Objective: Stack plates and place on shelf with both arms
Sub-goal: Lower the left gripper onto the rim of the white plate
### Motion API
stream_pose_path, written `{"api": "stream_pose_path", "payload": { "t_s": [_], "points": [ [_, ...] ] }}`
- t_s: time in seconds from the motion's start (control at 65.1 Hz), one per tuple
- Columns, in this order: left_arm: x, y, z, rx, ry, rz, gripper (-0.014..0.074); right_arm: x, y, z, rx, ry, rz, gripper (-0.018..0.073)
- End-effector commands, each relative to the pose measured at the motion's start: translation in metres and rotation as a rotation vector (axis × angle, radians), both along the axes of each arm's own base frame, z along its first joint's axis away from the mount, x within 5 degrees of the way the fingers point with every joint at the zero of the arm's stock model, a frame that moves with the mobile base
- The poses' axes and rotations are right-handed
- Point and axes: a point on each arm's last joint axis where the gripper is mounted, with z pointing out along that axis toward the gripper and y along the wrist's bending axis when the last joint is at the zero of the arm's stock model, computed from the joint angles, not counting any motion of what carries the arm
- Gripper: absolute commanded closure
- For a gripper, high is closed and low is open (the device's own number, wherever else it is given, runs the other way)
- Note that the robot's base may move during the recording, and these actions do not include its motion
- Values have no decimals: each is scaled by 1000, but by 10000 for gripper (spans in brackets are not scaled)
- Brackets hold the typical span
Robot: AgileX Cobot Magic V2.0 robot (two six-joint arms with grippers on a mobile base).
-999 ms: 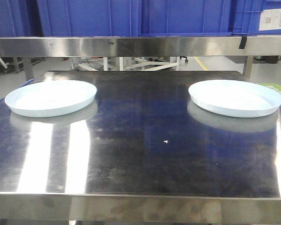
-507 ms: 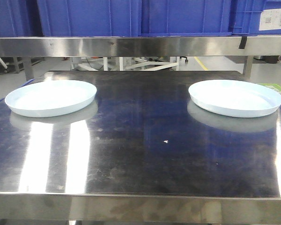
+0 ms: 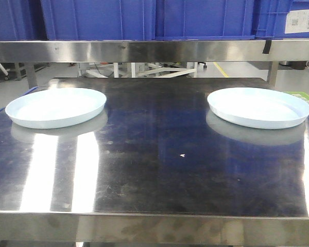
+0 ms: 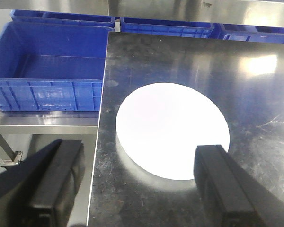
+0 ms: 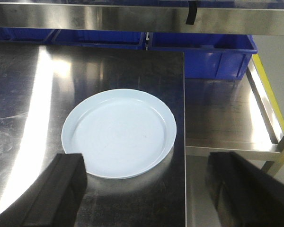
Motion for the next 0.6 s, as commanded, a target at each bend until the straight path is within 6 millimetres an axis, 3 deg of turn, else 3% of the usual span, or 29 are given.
{"api": "stream_pose_path", "payload": {
  "t_s": [0.0,0.323,0.584],
  "points": [
    [2,-1,22,-40,-127,7,59,3,-1,22,-3,-136,-5,-64],
    [5,-2,19,-39,-119,7,70,3,-1,22,-3,-134,-5,-64],
    [29,-5,-2,-31,-41,11,70,3,-1,22,-3,-133,-5,-64]
  ]
}}
